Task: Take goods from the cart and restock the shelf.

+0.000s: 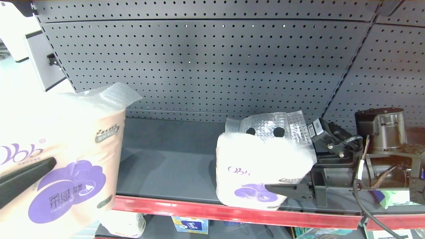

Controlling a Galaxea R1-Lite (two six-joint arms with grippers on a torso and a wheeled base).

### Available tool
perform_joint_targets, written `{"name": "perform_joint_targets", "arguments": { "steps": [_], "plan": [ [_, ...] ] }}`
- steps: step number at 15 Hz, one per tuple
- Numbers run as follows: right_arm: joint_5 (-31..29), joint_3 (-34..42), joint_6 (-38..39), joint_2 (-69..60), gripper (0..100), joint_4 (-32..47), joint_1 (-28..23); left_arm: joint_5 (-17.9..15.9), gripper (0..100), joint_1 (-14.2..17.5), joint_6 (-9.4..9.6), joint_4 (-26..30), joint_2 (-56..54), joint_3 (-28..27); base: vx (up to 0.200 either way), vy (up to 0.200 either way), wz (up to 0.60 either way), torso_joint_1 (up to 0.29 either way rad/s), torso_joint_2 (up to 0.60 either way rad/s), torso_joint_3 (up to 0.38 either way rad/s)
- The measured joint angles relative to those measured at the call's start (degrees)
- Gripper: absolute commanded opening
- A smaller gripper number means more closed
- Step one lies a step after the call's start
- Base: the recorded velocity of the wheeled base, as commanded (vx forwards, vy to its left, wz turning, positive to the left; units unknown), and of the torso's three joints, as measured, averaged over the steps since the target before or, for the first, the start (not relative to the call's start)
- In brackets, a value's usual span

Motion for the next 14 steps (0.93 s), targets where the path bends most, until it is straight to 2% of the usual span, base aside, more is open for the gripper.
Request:
{"name": "perform_joint_targets", "arguments": {
  "steps": [7, 14],
  "plan": [
    [-1.35, 0.20, 0.34, -0.95, 100, 0.09, -1.29, 0.00, 0, 0.00, 0.00, 0.01, 0.00, 0.00, 0.000, 0.000, 0.00, 0.000, 0.00, 0.000],
    [-1.65, 8.52, 0.52, -9.08, 100, 0.00, -10.62, -2.12, 0, 0.00, 0.00, 0.00, 0.69, 0.06, 0.000, 0.000, 0.00, 0.000, 0.00, 0.000]
  ]
}}
